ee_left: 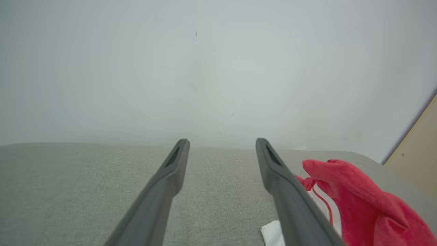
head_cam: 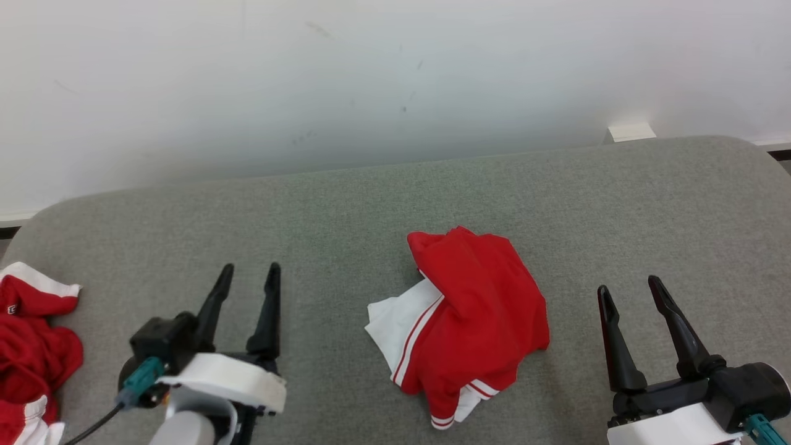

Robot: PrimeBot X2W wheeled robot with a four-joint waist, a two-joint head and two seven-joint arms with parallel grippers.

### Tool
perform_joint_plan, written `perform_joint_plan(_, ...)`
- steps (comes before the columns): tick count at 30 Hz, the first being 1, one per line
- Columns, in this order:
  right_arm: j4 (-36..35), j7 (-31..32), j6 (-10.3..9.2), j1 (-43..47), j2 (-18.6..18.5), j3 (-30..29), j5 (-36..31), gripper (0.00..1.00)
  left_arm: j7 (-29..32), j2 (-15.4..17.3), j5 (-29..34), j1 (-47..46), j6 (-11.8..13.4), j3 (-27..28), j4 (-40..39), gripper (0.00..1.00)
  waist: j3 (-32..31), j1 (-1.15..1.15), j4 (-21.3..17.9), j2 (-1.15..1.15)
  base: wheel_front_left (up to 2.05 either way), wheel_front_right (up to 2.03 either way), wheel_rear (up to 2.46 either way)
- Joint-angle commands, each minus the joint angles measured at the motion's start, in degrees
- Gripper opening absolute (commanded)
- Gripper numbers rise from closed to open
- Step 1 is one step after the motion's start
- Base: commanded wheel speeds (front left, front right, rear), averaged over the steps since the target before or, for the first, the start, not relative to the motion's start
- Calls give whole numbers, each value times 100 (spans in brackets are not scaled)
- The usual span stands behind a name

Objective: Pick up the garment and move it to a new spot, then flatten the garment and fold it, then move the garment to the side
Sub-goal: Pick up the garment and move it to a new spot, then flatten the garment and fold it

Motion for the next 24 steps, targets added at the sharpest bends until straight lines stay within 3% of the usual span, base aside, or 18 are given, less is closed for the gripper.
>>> perform_joint_plan(1,-17,5,-10,89,-19,-47,-47,100,-10,12,167,220,31,177,-150,100,-27,0,37,0,0,0,0)
perform_joint_plan(5,-41,5,-10,176,-19,-209,-143,100,-9,-119,489,760,22,664,-488,100,-90,0,111,0,0,0,0)
perform_joint_plan(10,-22,5,-11,411,-18,-399,-117,100,-9,-439,706,1162,-164,1132,-594,100,-89,0,187,0,0,0,0)
perform_joint_plan(16,-3,5,-11,462,-19,-384,-131,100,-10,-689,905,1237,-402,1379,-477,100,-53,0,158,0,0,0,0)
perform_joint_plan(24,-22,5,-11,322,-19,-290,-91,100,-10,-778,1060,1130,-590,1482,-393,100,-6,0,90,0,0,0,0)
